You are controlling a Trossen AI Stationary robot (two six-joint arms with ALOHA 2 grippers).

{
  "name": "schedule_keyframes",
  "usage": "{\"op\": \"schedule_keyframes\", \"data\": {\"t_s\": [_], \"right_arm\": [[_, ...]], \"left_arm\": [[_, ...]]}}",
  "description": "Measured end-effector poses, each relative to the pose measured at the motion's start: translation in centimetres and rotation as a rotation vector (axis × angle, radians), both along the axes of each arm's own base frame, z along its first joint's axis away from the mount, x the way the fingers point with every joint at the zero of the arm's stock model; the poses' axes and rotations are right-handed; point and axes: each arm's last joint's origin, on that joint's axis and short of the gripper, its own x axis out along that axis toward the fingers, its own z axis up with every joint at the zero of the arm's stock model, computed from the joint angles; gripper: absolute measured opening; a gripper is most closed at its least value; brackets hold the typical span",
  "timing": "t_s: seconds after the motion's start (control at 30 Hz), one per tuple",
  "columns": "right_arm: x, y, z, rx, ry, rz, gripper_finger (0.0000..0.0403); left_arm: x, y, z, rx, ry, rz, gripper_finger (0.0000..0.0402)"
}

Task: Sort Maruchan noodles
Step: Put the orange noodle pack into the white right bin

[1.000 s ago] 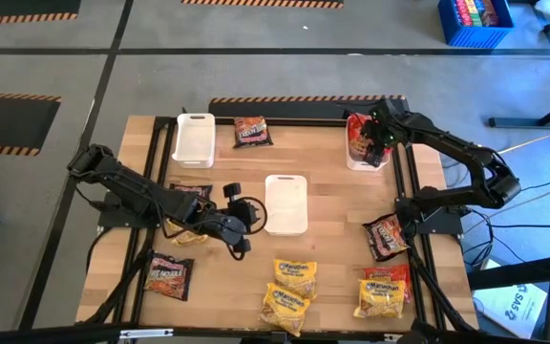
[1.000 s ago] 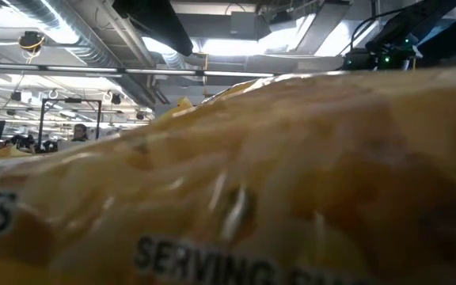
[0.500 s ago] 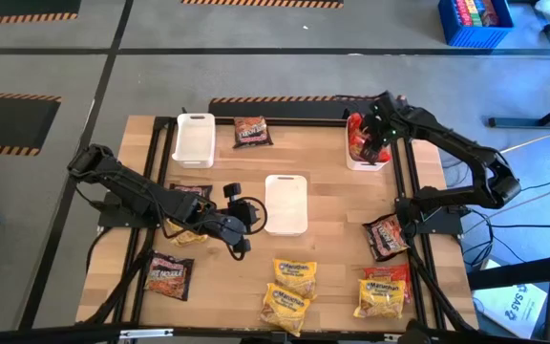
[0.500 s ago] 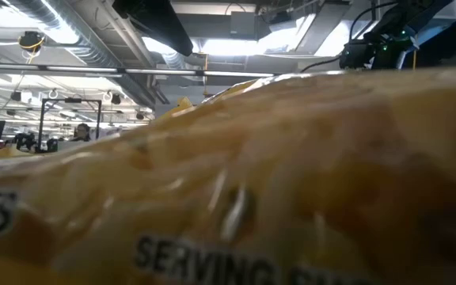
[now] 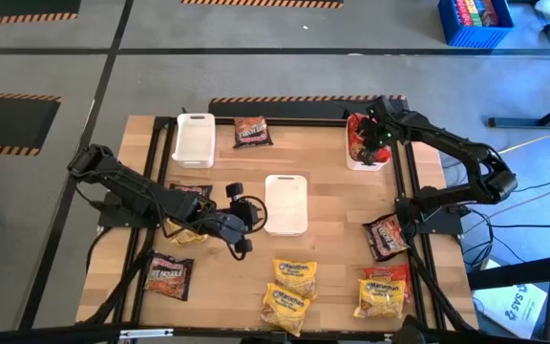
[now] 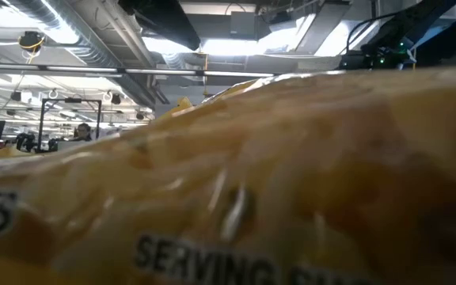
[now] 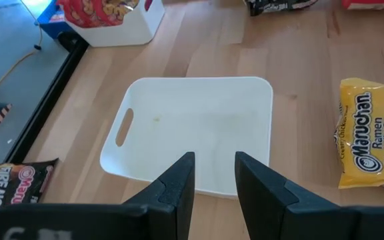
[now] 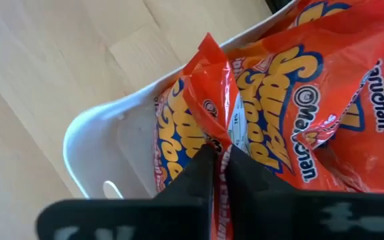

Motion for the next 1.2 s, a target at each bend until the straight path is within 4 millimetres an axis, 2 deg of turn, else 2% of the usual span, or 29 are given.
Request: {"op": "schedule_keyframes", "data": {"t_s": [0.13,0.3,0.53,0.73,0.87,0.97,1.2], "right_arm": [[0.1,-0.1,-0.2,0.006,0.005,0.001,0.0003],[0.4,-0.5,-0.5,0.007,-0.012,-0.048,0.0027],[0.2,-0.6,0.5,-0.005,0.049,-0.104,0.0123],[0.1,0.0,4.1,0.020,-0.036,-0.108,0.0206],[0.7,1.9,6.5,0.122,-0.235,-0.018,0.0238],[1.9,4.4,7.8,0.198,-0.383,0.094,0.0247],[6.7,11.8,7.3,0.195,-0.512,0.401,0.0247]], "left_arm": [[0.0,0.0,0.1,0.000,-0.006,-0.003,0.0101],[0.1,0.0,0.1,-0.001,-0.010,-0.003,0.0101],[0.1,0.0,0.1,-0.001,-0.010,-0.004,0.0101],[0.1,0.0,0.1,0.005,-0.008,-0.007,0.0101],[0.0,0.1,0.1,0.036,-0.023,0.032,0.0101],[0.2,-0.2,0.1,0.059,-0.030,0.013,0.0105],[1.0,-1.0,-0.3,-0.043,-0.031,-0.103,0.0151]]}}
